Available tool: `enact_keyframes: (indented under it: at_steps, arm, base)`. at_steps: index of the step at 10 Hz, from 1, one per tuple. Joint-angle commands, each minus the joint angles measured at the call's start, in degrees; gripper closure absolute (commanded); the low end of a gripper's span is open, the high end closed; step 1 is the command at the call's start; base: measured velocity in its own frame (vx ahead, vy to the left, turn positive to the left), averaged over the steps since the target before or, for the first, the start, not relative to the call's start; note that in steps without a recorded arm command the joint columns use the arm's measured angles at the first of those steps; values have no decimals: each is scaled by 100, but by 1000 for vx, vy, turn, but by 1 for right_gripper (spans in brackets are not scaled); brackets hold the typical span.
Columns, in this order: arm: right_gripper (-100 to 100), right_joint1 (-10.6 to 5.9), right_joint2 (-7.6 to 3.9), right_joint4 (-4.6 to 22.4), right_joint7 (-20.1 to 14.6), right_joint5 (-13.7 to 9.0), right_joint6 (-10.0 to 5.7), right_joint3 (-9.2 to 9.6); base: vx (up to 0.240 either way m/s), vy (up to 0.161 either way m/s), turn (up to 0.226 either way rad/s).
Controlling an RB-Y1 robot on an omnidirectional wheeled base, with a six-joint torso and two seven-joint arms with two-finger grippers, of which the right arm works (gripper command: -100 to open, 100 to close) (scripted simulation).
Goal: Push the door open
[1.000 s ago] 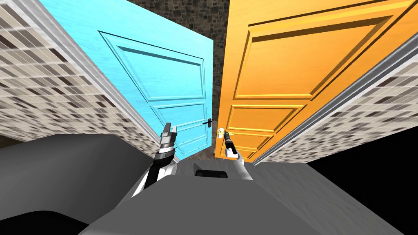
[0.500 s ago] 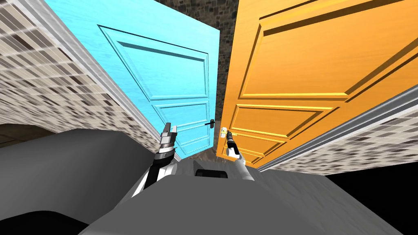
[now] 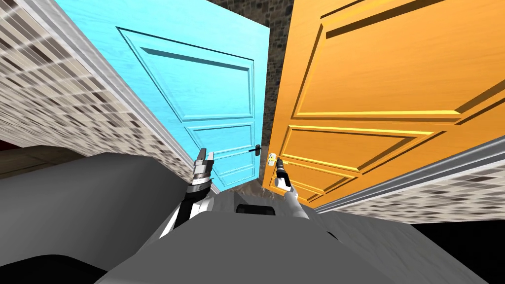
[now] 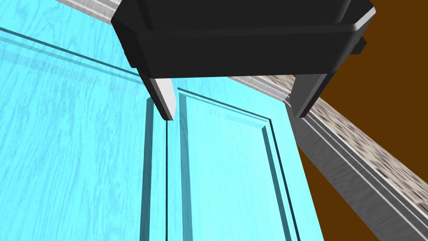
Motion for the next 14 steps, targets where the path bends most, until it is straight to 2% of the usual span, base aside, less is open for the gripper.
enact_keyframes:
  at_steps: [1, 2, 3, 5, 7, 8, 10, 12, 14]
  arm:
    - [100, 34, -56, -175, 24, -5, -2, -72]
    - [100, 15, -59, -159, 241, -213, -71, -200]
    - [100, 15, -59, -159, 241, -213, -71, -200]
    - [100, -25, -58, -127, 612, -597, -212, -459]
    - [100, -25, -58, -127, 682, -635, -212, -459]
    - [100, -45, -55, -111, 904, -849, -284, -591]
    - [100, -45, -55, -87, 904, -849, -284, -591]
    - [100, -87, -37, -79, 1295, -1243, -426, -854]
    - [100, -87, -37, -79, 1349, -1276, -426, -854]
  base:
    - [0, 0, 0]
    - [25, -7, 112]
    - [29, -12, 78]
    - [54, -11, 178]
    - [54, -20, 28]
    - [48, -4, 113]
    - [35, -9, 39]
    - [50, -15, 167]
    - [45, -15, 36]
